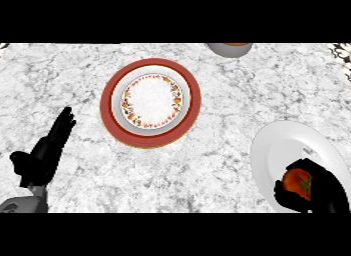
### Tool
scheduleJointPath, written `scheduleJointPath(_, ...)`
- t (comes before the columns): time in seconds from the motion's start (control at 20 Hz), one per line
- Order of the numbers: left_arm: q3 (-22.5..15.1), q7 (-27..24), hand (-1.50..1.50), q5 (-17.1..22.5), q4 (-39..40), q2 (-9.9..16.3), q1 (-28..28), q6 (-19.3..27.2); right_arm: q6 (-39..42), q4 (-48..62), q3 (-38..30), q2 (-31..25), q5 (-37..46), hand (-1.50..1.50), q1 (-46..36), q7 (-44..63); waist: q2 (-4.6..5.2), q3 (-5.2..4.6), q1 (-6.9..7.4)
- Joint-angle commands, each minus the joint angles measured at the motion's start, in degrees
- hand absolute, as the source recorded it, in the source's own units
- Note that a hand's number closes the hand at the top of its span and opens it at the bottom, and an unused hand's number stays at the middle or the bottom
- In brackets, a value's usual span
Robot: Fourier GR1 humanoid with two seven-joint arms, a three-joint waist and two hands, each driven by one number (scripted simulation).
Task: Pick the tomato from the plate and place it in the plate
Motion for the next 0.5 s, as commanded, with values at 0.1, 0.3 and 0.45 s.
scheduleJointPath(0.1, -0.13, -0.92, 0.0, -0.48, 0.42, -0.69, 1.1, 0.55, -0.24, -13.45, 12.74, 4.42, 25.28, 1.5, 3.5, 15.66, 0.03, 0.52, -0.57)
scheduleJointPath(0.3, -0.01, 0.78, 0.0, -0.24, -1.54, -1.1, 0.06, 1.33, 5.99, -19.34, 21.91, 10.21, 41.7, 1.5, 5.81, 23.23, -0.03, 0.63, -0.65)
scheduleJointPath(0.45, 0.7, -1.64, 0.0, -0.01, 1.33, -0.24, 1.64, -0.28, 11.59, -25.47, 27.42, 14.06, 52.86, 1.5, 6.28, 25.83, 0.2, 0.65, -0.68)
